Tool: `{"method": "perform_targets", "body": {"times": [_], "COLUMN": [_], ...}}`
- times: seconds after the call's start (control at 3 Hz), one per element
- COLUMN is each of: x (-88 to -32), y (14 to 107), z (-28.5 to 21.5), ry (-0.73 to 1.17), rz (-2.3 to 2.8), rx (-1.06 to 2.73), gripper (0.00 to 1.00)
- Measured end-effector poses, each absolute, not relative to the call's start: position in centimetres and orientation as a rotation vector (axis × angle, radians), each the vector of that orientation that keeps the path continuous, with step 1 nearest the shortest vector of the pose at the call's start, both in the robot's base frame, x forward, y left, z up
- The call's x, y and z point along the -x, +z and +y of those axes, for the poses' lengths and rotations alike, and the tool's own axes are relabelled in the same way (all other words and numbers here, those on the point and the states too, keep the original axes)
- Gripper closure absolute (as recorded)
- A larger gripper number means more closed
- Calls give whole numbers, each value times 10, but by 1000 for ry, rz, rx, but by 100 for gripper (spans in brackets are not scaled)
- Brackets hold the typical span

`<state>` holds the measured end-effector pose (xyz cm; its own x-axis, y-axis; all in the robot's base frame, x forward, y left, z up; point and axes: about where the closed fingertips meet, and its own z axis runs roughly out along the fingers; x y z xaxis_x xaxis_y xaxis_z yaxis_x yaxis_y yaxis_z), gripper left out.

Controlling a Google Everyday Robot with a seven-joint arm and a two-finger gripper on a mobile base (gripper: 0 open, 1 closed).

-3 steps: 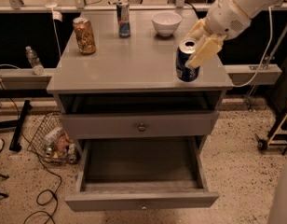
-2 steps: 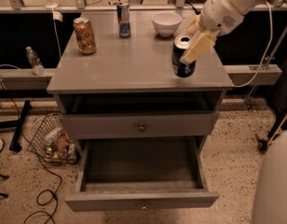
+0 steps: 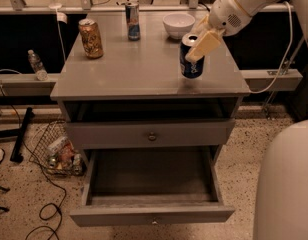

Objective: Pick pepsi can from middle drawer and place on counter

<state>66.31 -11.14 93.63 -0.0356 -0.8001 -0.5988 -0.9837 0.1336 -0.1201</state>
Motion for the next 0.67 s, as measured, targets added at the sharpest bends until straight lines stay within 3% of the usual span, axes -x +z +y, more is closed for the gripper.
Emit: {"method": "perform_targets", "body": {"times": [0.67], "x": [-683], "y": [921], "z": [-116], "ry": [573], "rz": [1991], "rx": [1515], "gripper": [100]}}
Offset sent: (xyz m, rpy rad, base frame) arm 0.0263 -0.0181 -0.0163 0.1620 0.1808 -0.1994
